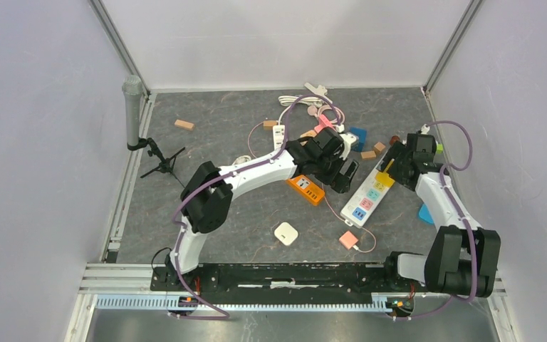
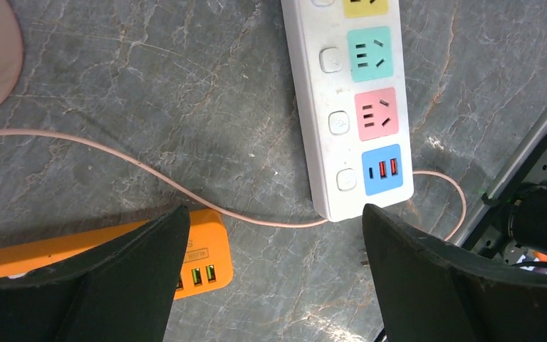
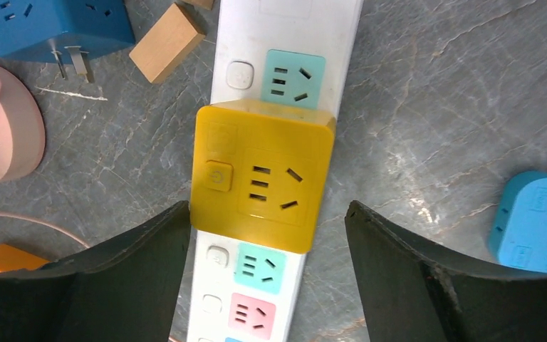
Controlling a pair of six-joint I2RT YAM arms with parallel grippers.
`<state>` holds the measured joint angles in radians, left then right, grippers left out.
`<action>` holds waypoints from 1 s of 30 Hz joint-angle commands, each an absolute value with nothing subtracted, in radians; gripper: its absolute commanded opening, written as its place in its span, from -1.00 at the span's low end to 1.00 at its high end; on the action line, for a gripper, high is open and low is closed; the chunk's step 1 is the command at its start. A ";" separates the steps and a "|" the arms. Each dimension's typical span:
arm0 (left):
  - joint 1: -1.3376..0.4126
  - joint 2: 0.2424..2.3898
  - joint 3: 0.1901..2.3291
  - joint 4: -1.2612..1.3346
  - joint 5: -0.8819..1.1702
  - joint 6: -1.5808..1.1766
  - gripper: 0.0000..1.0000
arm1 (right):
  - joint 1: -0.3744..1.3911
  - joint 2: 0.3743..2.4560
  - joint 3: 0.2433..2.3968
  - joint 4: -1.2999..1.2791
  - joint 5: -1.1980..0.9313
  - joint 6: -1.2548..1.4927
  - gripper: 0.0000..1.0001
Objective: Pull the plug off the socket
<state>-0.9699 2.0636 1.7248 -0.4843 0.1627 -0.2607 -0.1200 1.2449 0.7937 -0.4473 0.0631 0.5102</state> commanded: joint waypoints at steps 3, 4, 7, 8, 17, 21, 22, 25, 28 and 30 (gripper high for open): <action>-0.968 2.083 1.788 -0.460 0.211 -0.319 0.92 | -0.084 1.277 0.811 -0.435 0.211 0.605 0.57; -0.968 2.087 1.791 -0.459 0.212 -0.322 0.92 | -0.079 1.279 0.805 -0.435 0.230 0.615 0.56; -0.969 2.101 1.796 -0.459 0.212 -0.322 0.90 | -0.070 1.291 0.795 -0.433 0.260 0.638 0.47; -0.969 2.107 1.799 -0.459 0.212 -0.322 0.90 | -0.065 1.297 0.796 -0.434 0.268 0.643 0.44; -0.980 2.174 1.845 -0.434 0.214 -0.346 0.85 | -0.013 1.372 0.870 -0.462 0.321 0.669 0.10; -0.990 2.213 1.882 -0.430 0.203 -0.352 0.85 | 0.019 1.384 0.903 -0.472 0.348 0.688 -0.10; -0.992 2.224 1.893 -0.430 0.200 -0.353 0.85 | 0.028 1.389 0.912 -0.477 0.348 0.694 -0.11; -0.997 2.252 1.916 -0.419 0.196 -0.362 0.82 | 0.044 1.393 0.923 -0.489 0.355 0.709 -0.08; -1.006 2.279 1.933 -0.407 0.176 -0.356 0.79 | 0.047 1.397 0.929 -0.507 0.394 0.712 0.23; -1.014 2.297 1.943 -0.407 0.169 -0.345 0.77 | 0.046 1.409 0.951 -0.526 0.431 0.689 0.56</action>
